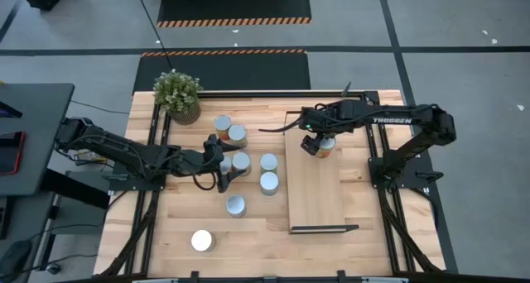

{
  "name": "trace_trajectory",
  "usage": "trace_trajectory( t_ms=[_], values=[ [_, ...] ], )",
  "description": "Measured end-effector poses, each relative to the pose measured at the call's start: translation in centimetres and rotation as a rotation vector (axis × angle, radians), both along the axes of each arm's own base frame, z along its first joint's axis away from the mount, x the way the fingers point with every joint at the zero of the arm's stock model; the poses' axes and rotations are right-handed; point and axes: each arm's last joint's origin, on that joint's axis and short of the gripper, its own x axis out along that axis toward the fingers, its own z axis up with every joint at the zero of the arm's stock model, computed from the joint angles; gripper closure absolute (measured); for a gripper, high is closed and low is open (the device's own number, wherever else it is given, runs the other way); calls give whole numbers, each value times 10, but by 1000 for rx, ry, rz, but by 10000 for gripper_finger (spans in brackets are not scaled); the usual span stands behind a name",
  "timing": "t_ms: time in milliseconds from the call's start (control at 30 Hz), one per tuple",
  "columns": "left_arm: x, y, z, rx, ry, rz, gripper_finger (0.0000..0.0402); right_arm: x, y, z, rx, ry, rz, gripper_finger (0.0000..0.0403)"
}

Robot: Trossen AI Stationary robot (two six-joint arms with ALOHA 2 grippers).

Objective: Pick and place cans onto a shelf
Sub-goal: Put the bottom canned pineapple on the shelf

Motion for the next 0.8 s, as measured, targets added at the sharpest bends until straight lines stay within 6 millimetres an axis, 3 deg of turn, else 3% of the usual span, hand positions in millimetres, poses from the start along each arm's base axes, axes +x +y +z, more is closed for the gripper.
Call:
trace_trajectory(
  t_ms=[233, 467, 633, 800],
  values=[
    [-1, -2, -1, 71, 28, -2, 6, -3, 4, 9, -60, -129, 85, 37],
    [-3, -8, -3, 103, 27, -38, 6, -19, 18, 17, -84, -194, 128, 37],
    [-9, -7, -24, 79, 18, -37, 6, -30, 34, 17, -87, -117, 201, 37],
    [-8, -8, -20, 64, -40, -33, 6, -27, 49, 3, -201, 38, 321, 37]
  ],
)
